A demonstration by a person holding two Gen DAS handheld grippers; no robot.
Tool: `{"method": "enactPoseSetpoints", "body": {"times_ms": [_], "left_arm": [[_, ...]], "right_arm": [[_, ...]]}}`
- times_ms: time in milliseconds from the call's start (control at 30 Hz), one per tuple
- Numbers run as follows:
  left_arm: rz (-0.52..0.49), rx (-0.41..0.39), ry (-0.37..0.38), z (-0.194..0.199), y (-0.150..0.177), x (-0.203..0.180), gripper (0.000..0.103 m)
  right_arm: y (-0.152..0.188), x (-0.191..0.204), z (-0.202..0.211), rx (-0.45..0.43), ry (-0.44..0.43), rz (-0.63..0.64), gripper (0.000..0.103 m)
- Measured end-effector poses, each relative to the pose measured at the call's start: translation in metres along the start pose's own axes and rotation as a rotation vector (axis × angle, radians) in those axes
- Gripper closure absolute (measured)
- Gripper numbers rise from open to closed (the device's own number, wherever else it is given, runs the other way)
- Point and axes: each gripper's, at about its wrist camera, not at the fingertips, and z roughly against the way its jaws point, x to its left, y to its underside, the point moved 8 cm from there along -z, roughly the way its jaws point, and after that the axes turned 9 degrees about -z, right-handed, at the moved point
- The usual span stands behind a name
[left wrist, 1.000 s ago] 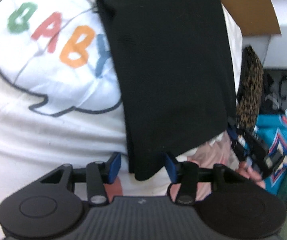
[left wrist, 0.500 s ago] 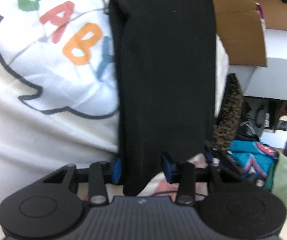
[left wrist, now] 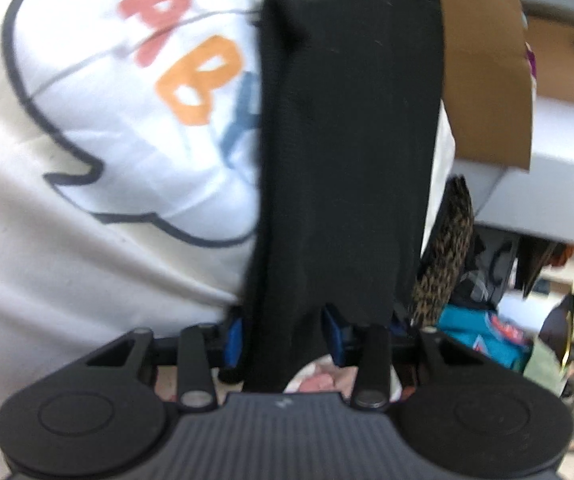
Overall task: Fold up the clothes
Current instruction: 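Open the left tool and regrasp the folded black shorts edge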
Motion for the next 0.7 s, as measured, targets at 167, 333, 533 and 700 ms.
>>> {"method": "enactPoseSetpoints", "body": {"times_ms": [167,333,533,700], "left_arm": [[0.032,-0.027,0.041,-0.004,0.005,0.002,0.067],[0.056,-0.028,0.068,0.006,0.009,0.007,0.073],[-0.023,-0.001,0.110,0.015,0.011,-0.011,0.073],[-0.027,0.001,0.099,0.009,0.012,-0.012,0.074]], "right_arm": [[-0.001,0.000,0.000,0.008,0.000,0.006,0.079],[-0.001,0.001,-0.001,0.008,0.005,0.011,0.079],[-0.002,0.002,-0.002,0.009,0.009,0.016,0.079],[-0.002,0.002,-0.002,0.006,0.012,0.013,0.079]]}}
